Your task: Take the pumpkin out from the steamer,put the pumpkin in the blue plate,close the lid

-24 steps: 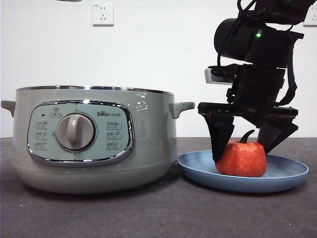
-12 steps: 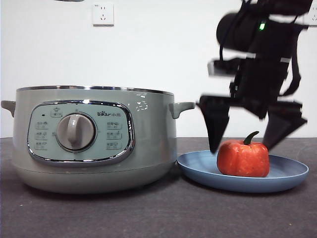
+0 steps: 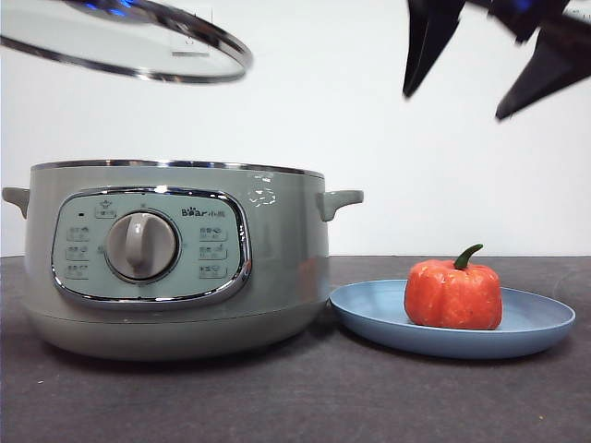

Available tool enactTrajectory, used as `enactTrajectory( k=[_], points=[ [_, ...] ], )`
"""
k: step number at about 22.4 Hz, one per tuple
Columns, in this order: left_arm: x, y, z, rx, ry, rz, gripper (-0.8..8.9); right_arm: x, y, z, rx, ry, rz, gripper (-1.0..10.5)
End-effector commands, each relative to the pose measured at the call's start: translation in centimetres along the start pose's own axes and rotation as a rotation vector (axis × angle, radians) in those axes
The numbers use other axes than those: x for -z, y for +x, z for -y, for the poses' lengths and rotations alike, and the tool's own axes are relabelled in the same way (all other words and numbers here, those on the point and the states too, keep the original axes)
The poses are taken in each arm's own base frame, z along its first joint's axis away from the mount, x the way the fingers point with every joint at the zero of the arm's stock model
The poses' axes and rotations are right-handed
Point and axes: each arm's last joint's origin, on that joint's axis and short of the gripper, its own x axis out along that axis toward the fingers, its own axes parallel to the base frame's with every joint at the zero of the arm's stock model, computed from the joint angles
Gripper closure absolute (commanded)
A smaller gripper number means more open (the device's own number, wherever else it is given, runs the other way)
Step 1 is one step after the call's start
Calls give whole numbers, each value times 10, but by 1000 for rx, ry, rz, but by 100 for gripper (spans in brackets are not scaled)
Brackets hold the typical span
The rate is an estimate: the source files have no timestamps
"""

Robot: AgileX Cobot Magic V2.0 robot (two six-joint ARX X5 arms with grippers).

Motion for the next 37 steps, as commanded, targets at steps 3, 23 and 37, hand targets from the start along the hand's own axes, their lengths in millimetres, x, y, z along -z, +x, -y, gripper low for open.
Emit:
enactTrajectory(
  k=[3,23,37],
  points=[
    [-9,26,3,36,-32,19,822,-1,-34,2,-13,15,103,411],
    [2,104,22,114,-8,-159,822,0,-71,6,41,30,232,411],
    [10,106,23,140,-7,-241,822,1,-71,6,42,29,225,411]
  ],
)
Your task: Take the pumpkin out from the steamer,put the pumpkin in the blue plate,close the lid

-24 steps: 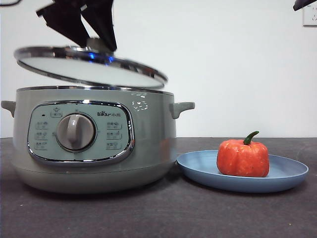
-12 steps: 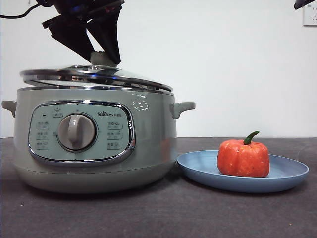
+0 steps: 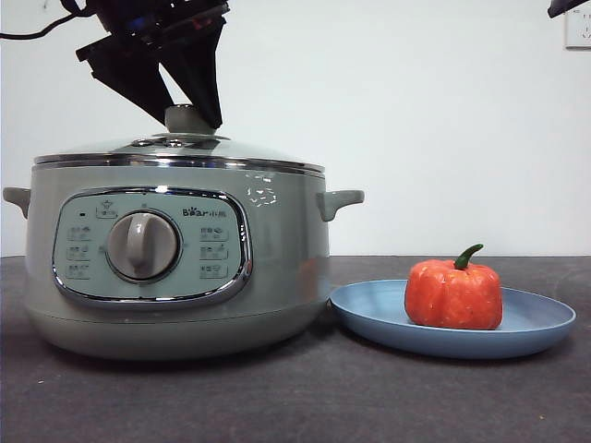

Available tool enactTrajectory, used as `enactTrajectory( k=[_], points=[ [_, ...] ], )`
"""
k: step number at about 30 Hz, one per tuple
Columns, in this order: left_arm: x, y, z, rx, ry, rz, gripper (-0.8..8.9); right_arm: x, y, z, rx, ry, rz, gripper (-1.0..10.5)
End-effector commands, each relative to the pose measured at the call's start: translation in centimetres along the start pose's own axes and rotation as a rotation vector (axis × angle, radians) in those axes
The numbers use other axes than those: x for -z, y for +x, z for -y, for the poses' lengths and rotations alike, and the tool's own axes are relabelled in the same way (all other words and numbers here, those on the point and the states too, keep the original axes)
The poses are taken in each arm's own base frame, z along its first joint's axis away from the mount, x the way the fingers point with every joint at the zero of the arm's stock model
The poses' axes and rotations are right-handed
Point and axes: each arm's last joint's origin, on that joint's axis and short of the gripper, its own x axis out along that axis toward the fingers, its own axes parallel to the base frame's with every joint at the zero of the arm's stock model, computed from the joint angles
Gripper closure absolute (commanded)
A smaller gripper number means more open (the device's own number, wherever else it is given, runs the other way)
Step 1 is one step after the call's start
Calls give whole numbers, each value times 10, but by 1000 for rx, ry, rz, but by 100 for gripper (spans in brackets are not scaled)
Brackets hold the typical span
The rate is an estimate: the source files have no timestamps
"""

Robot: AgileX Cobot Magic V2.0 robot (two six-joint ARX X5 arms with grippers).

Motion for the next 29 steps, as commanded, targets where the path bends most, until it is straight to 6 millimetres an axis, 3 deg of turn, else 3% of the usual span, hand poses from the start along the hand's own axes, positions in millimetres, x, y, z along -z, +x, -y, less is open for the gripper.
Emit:
enactTrajectory(
  k=[1,16,18,22,29],
  points=[
    [0,-1,2,14,3,-7,822,2,0,0,3,8,-6,412],
    [3,-1,2,12,5,-38,807,6,0,1,10,2,-47,412],
    [2,-1,2,13,5,-31,713,6,0,1,10,2,-47,412],
    [3,-1,3,36,5,-37,366,6,0,1,10,2,-48,411],
    [2,-1,4,60,4,-34,346,7,0,1,11,1,-54,411]
  ],
)
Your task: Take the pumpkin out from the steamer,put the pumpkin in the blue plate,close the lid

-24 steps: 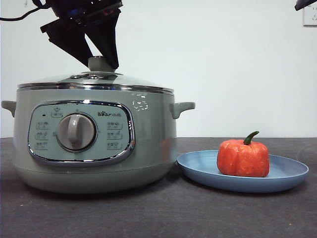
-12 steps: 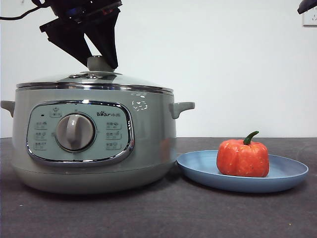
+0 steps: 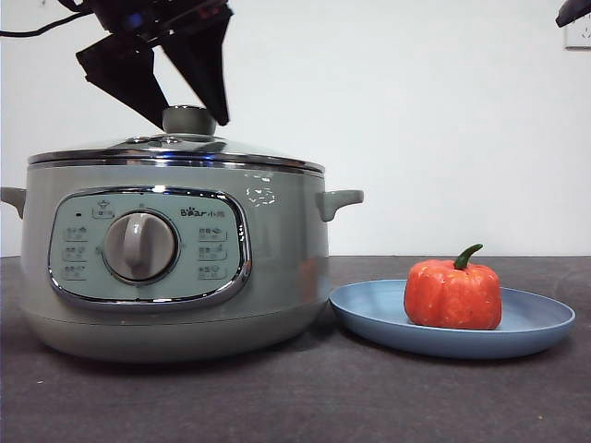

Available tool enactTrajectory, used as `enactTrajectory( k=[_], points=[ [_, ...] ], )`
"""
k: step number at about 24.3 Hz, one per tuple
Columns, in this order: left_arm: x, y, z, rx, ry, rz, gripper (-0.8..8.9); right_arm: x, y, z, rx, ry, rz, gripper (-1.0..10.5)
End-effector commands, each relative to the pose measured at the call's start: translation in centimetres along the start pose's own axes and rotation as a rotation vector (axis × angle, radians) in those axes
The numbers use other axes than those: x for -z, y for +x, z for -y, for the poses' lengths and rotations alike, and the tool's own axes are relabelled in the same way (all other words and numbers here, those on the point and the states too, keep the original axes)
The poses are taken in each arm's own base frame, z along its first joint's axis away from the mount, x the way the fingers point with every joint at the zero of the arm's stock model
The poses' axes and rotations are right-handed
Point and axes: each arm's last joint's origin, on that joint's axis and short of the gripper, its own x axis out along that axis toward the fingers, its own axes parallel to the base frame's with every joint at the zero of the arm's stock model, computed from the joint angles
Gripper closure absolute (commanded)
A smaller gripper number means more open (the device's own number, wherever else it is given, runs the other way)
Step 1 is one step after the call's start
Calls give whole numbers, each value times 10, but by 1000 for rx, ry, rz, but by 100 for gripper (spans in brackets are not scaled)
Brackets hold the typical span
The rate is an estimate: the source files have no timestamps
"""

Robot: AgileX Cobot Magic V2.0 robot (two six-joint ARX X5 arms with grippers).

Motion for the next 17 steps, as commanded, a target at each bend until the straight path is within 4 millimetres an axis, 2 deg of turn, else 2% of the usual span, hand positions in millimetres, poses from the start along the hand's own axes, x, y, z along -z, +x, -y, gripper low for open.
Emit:
enactTrajectory(
  k=[1,8,14,16,17],
  points=[
    [-1,0,1,9,7,5,346,2,1,0,3,8,-6,412],
    [1,-12,1,-38,8,15,346,4,0,0,6,5,-26,412],
    [10,-50,3,-71,9,56,348,5,-3,1,7,-10,-33,424],
    [15,-67,4,-68,11,80,383,6,-5,1,7,-22,-31,520],
    [18,-76,5,-67,12,100,442,5,-6,2,6,-30,-26,588]
  ],
)
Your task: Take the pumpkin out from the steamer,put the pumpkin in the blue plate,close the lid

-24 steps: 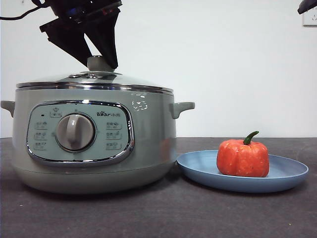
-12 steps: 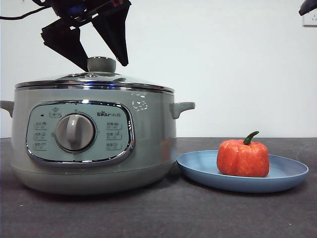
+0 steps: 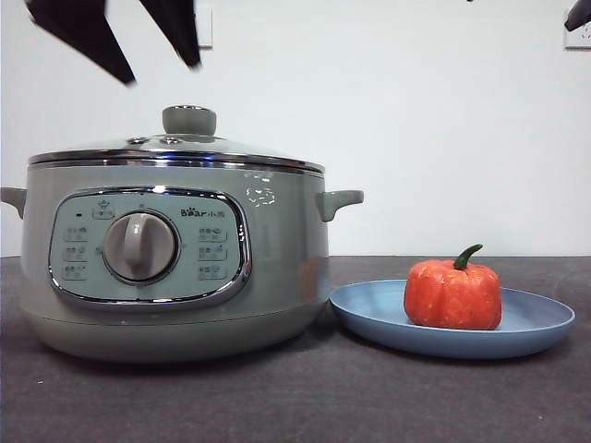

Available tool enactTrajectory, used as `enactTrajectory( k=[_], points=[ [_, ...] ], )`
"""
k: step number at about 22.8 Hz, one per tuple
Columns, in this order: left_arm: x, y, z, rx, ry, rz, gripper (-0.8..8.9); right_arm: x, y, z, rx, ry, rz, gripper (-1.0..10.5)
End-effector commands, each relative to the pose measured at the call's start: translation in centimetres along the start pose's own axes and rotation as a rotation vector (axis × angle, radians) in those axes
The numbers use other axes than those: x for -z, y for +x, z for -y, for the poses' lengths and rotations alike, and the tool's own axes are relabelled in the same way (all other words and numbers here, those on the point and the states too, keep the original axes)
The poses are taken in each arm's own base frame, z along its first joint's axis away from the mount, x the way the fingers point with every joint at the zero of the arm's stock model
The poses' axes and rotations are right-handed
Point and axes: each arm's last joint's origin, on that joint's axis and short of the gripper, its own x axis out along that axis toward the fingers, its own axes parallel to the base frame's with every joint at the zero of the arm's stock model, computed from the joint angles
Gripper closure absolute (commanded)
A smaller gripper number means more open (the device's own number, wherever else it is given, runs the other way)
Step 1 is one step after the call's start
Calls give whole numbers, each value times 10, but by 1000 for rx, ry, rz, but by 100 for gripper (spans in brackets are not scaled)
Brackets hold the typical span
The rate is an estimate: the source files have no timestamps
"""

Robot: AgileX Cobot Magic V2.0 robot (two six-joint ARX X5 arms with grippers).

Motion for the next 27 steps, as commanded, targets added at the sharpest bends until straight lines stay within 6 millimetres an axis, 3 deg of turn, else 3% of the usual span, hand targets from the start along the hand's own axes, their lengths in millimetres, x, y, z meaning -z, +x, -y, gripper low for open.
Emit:
enactTrajectory(
  k=[1,3,5,8,13,15,19,27],
  points=[
    [4,-23,1,2,10,51,516,1,-4,1,0,-26,13,652],
    [11,-51,1,-2,40,119,821,1,-12,2,-3,-36,40,850],
    [18,-72,1,-10,60,176,821,5,-21,4,-1,-32,77,960],
    [37,-84,1,-57,64,257,822,22,-26,9,31,-23,178,958],
    [112,-48,2,-73,26,349,822,67,-33,15,-25,17,362,958],
    [128,-41,2,-78,3,381,822,74,-33,16,-32,51,356,958],
    [139,-40,2,-81,-16,363,817,76,-33,18,34,103,341,946],
    [141,-37,2,-83,-15,333,817,81,-31,19,64,94,293,946]
  ],
)
